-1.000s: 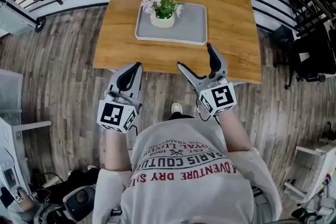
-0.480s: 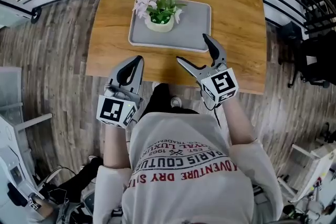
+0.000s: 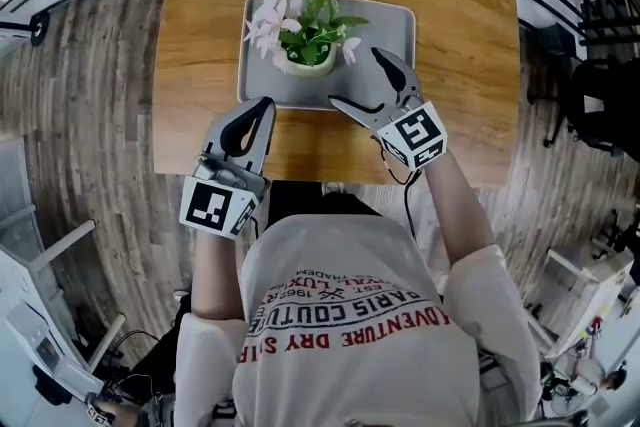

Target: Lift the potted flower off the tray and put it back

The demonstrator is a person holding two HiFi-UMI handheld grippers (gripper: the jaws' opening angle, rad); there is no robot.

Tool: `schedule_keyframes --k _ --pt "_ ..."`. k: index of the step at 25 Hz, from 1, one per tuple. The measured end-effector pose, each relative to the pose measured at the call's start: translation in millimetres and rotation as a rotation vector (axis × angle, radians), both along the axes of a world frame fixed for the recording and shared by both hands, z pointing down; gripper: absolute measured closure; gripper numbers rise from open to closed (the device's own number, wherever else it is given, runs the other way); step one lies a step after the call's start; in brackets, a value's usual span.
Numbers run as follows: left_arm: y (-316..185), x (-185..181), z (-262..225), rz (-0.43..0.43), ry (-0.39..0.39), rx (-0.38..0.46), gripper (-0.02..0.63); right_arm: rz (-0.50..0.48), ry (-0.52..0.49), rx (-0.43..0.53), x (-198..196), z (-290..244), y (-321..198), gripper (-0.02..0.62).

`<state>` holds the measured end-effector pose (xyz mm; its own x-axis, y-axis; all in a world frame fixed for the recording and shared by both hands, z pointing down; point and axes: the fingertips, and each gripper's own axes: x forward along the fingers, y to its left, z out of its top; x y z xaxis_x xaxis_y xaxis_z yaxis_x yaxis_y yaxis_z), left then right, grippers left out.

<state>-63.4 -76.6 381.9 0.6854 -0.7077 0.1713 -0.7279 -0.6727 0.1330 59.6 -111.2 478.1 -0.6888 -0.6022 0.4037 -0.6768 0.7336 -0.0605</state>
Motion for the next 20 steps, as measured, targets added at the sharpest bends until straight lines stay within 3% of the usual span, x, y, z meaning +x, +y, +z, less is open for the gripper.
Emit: schedule_keyframes --k 5,20 --pt "-22.6 -2.0 25.1 0.006 -0.009 -0.047 0.594 -0.069 0.025 -0.056 -14.2 36.1 -26.8 0.127" --pt "-52.8 -11.1 77.7 -0.02 -0.01 -0.136 0.594 -0.311 0.007 -0.05 -71.7 65.6 -51.7 0.092"
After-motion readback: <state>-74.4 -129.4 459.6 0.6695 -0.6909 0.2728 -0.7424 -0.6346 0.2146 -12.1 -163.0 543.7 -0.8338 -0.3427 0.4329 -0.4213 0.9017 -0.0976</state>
